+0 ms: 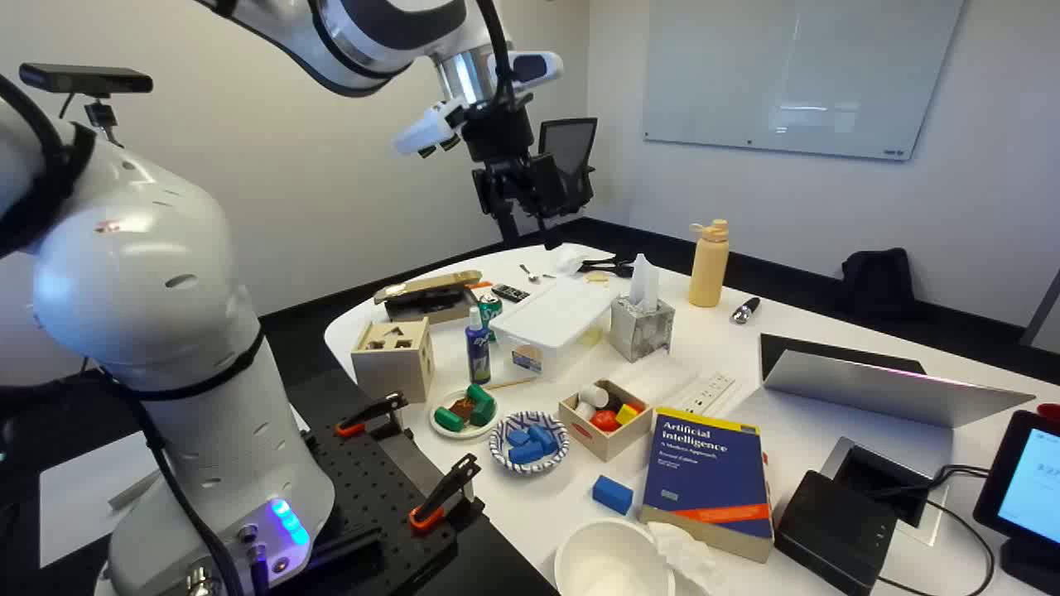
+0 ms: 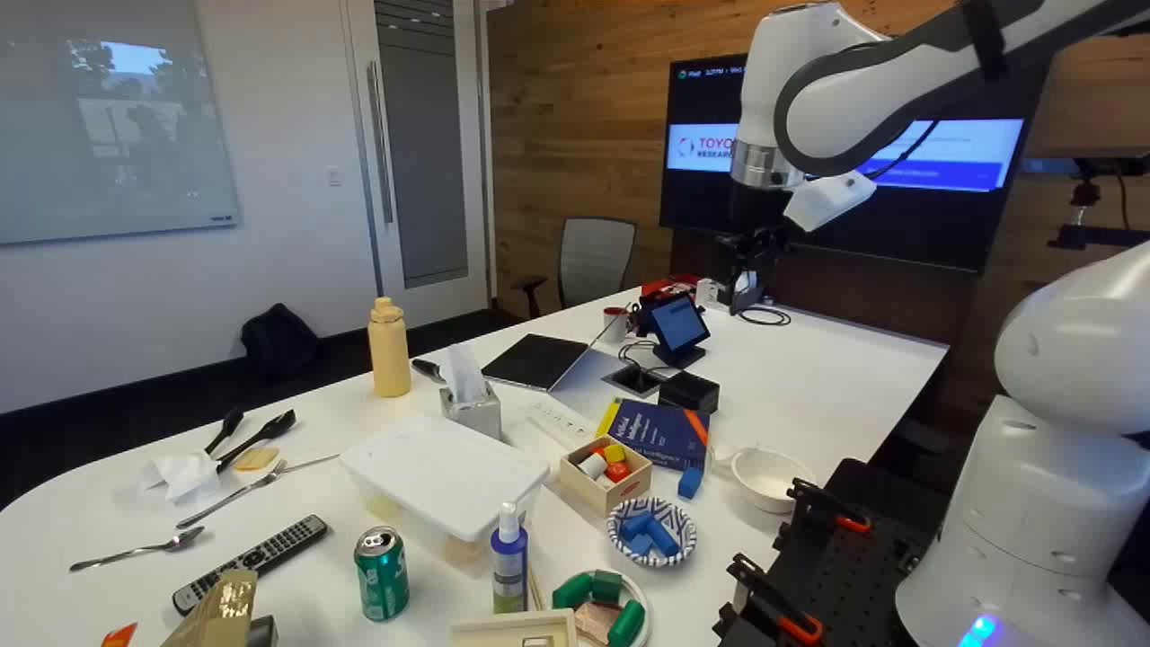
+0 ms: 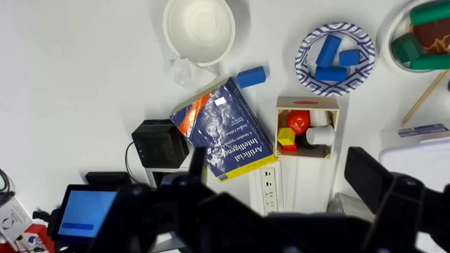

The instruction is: Put the blue block upright

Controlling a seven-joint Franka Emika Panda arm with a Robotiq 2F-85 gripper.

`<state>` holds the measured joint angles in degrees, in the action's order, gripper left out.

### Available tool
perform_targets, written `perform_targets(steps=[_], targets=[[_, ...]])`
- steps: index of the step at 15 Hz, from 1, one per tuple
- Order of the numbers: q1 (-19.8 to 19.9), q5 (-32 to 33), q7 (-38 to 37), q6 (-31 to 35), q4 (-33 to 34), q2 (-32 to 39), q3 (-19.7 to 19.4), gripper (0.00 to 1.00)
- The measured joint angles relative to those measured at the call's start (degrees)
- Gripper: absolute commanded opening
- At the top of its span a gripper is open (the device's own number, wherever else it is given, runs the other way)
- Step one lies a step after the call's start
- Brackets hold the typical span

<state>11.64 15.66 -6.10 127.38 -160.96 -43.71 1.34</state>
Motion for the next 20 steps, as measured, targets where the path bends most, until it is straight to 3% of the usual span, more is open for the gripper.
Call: perform_targets(steps=[5, 8, 14, 17, 20], targets=[[0.8, 0.0, -2.2, 1.6, 0.2, 2.1, -0.3, 1.00], [4.3, 1.2, -7.5, 8.9, 0.7, 7.2, -0.4, 1.00], [16.8, 9.8, -25.0, 32.2, 2.2, 27.3, 1.5, 1.00], [22.0, 19.1, -37.5, 36.4, 5.5, 38.6, 2.8, 1.00], [24.0, 25.6, -49.1, 37.4, 9.8, 48.0, 2.1, 1.00]])
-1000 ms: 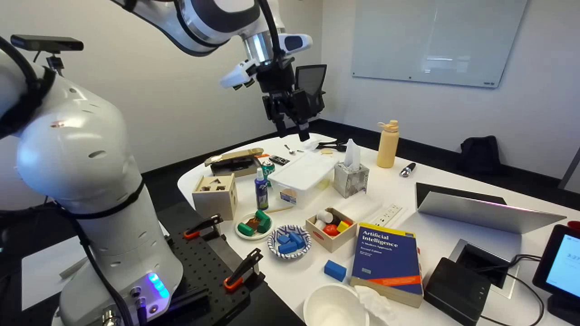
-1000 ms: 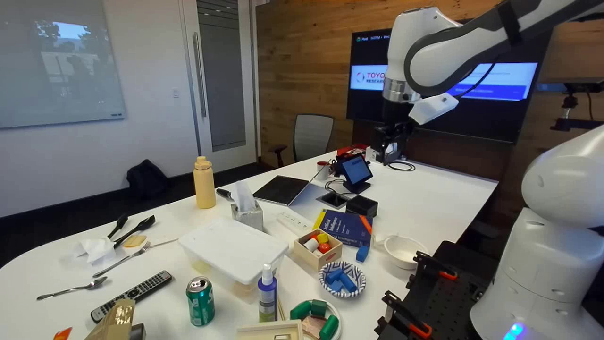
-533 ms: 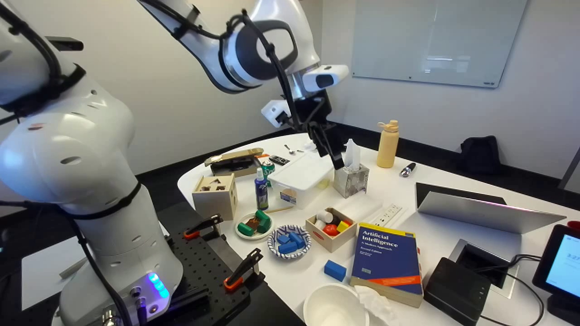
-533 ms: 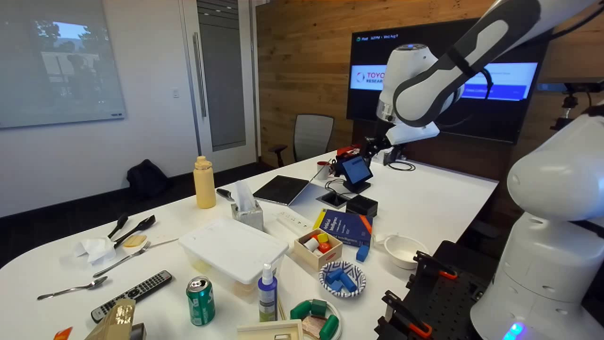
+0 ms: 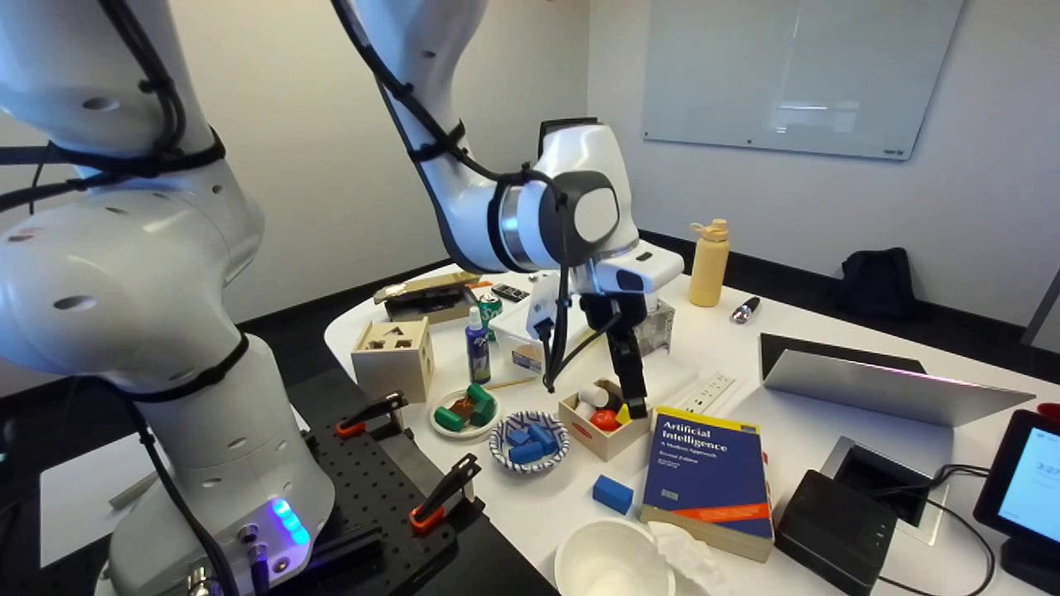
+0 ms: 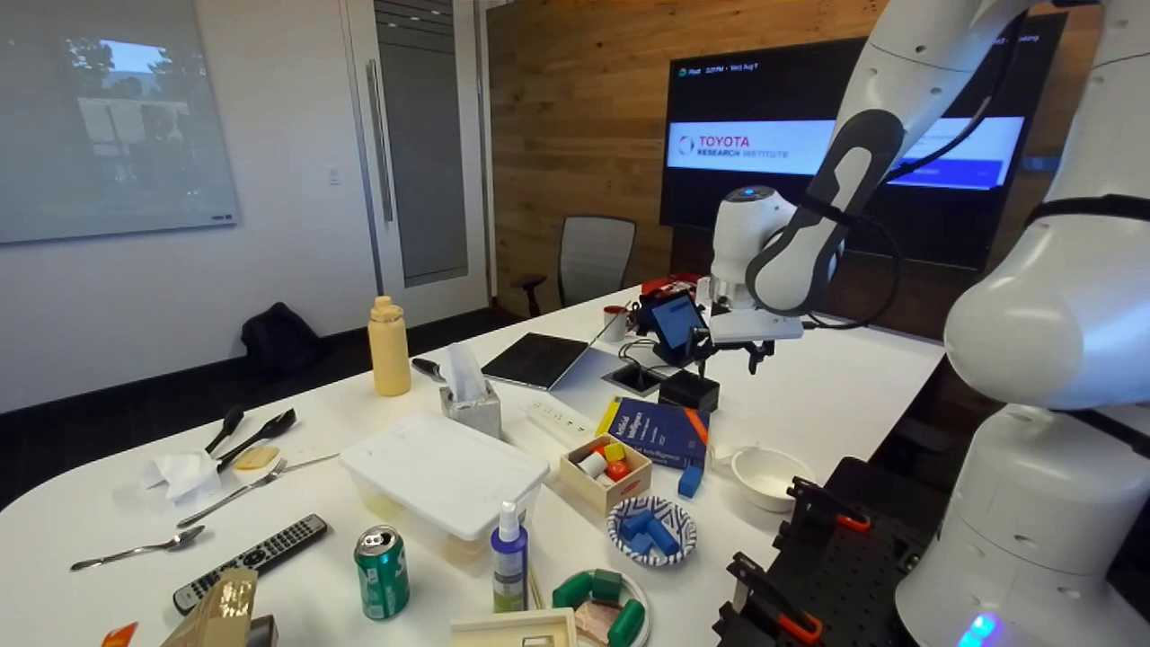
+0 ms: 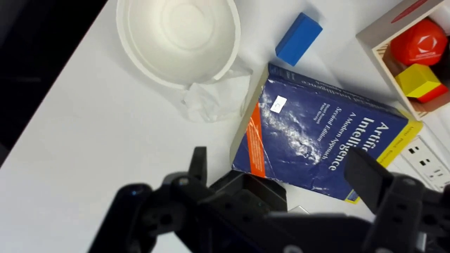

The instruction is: Put the blue block upright

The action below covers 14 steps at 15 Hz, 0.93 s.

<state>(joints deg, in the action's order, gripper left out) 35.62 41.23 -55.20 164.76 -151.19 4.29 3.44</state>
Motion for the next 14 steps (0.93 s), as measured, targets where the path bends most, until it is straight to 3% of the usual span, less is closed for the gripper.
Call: perform_targets(steps=[6, 14], targets=[[-1.9, 9.2, -20.0, 4.6, 8.0, 16.5, -5.6, 1.00], [-10.7, 10.1, -36.7, 7.9, 17.2, 33.3, -8.9, 1.00]])
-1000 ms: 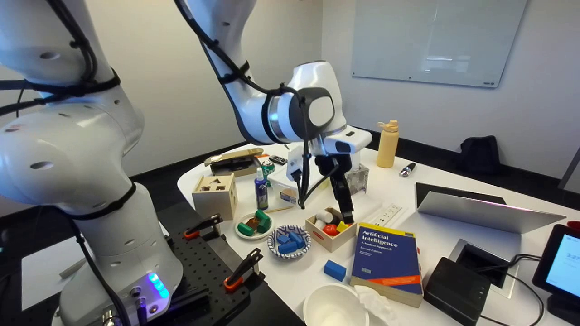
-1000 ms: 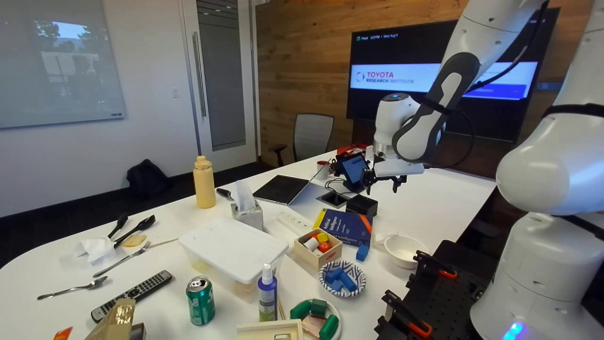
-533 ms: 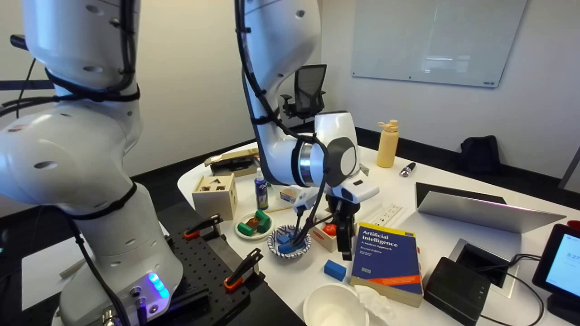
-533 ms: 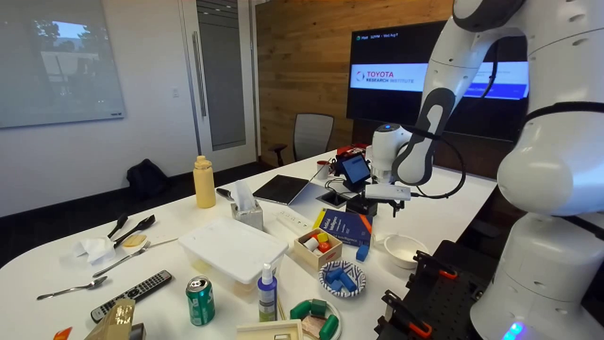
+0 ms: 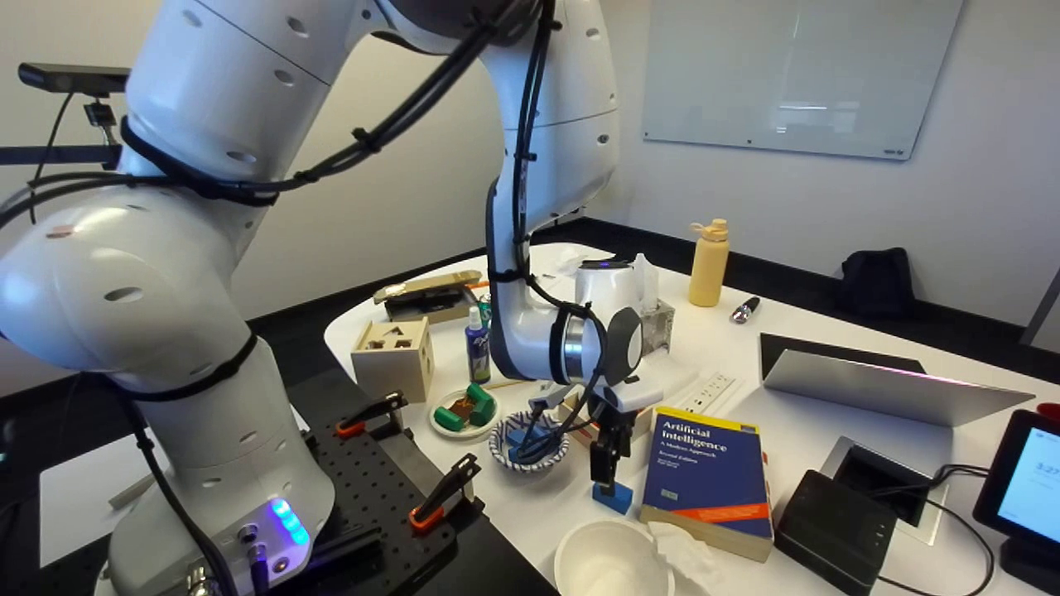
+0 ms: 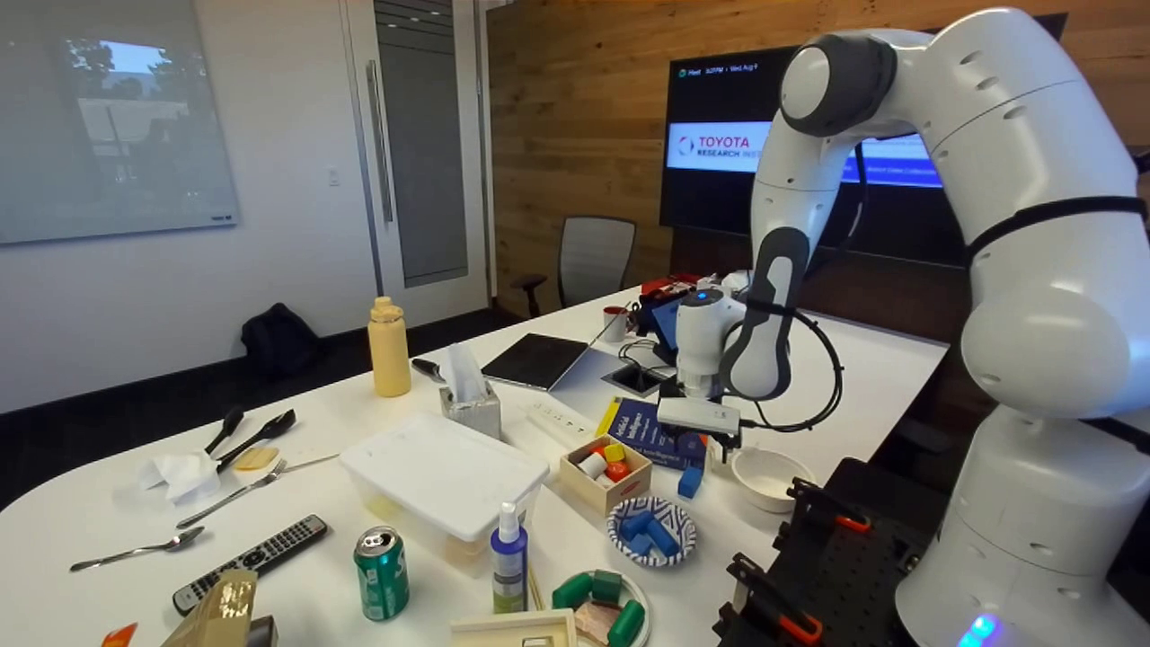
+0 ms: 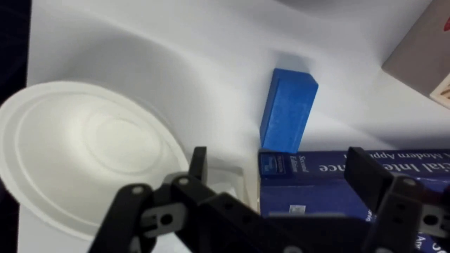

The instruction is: Put the blue block upright

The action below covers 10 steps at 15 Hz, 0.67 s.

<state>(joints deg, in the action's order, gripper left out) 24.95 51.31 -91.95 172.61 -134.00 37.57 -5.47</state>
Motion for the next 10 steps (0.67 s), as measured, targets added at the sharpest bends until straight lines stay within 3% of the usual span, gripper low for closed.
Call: perform_targets(steps=[6, 7, 8, 10], targets=[[-4.9, 0.0, -7.4, 1.9, 4.5, 7.0, -4.0, 1.00], [-5.5, 0.0, -8.1, 2.4, 5.0, 7.9, -4.5, 0.93], [-6.0, 0.0, -8.9, 2.7, 5.4, 8.8, -5.0, 0.74], [-6.9, 0.0, -9.9, 3.5, 6.1, 10.2, -5.7, 0.58]])
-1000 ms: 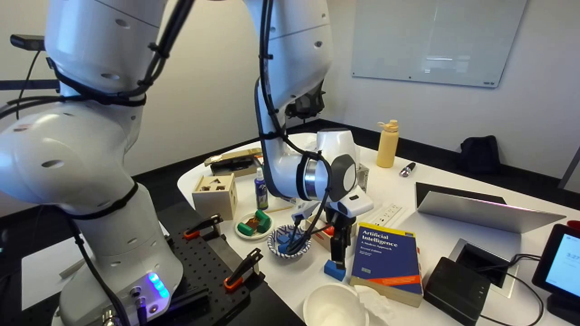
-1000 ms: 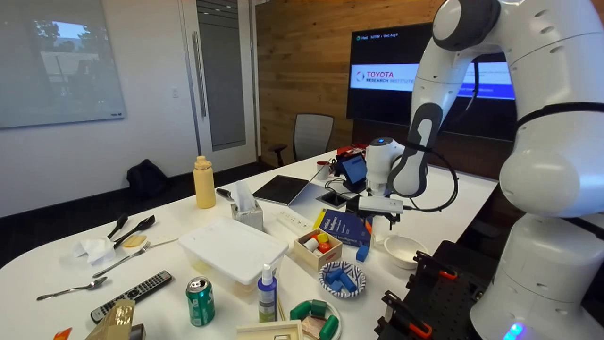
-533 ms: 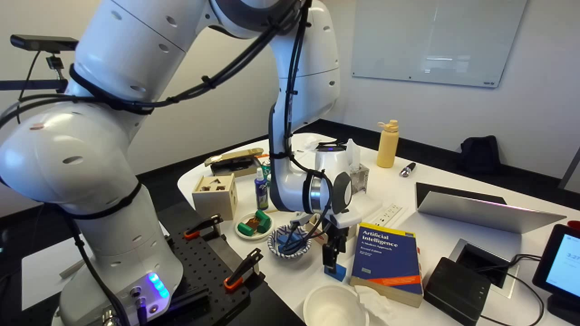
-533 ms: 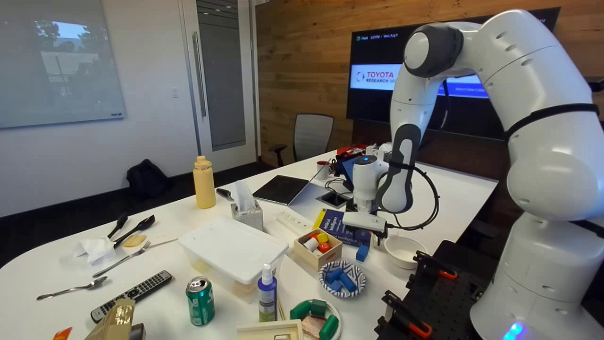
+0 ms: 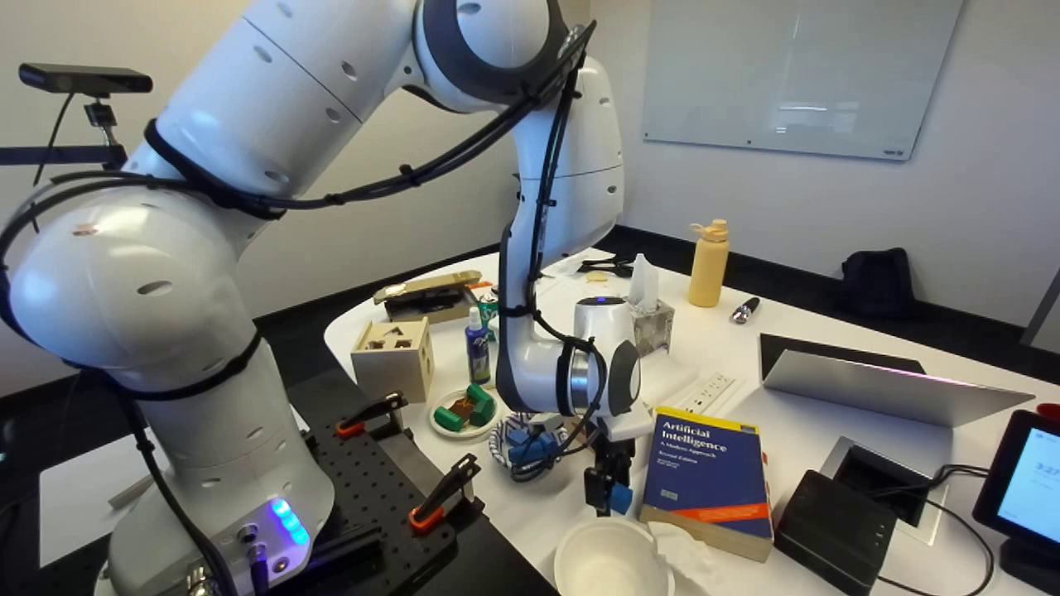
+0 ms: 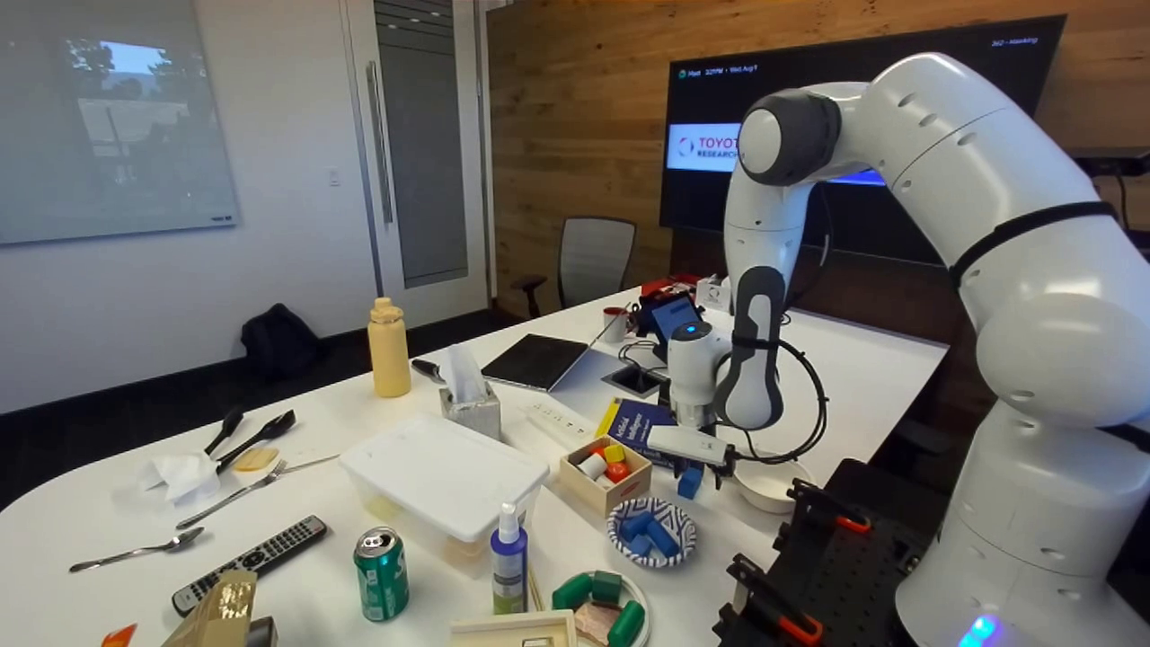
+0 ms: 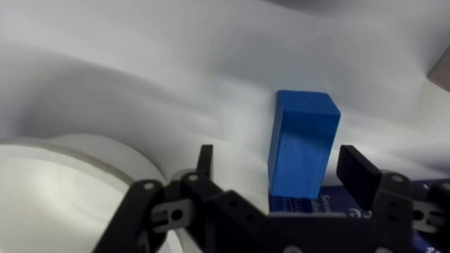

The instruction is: Put the blue block upright

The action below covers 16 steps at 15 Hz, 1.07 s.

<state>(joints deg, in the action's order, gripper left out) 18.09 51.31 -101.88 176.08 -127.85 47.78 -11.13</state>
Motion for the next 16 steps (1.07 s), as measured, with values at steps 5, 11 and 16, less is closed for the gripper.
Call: perform_targets(steps=[5, 11, 16], targets=[[-1.4, 0.0, -1.9, 2.9, 0.5, 1.0, -1.1, 0.18], [2.7, -3.4, 1.6, 4.5, -0.1, 0.5, 1.8, 0.09], [20.4, -23.5, 27.0, 4.6, -4.2, -0.6, 17.0, 0.09]])
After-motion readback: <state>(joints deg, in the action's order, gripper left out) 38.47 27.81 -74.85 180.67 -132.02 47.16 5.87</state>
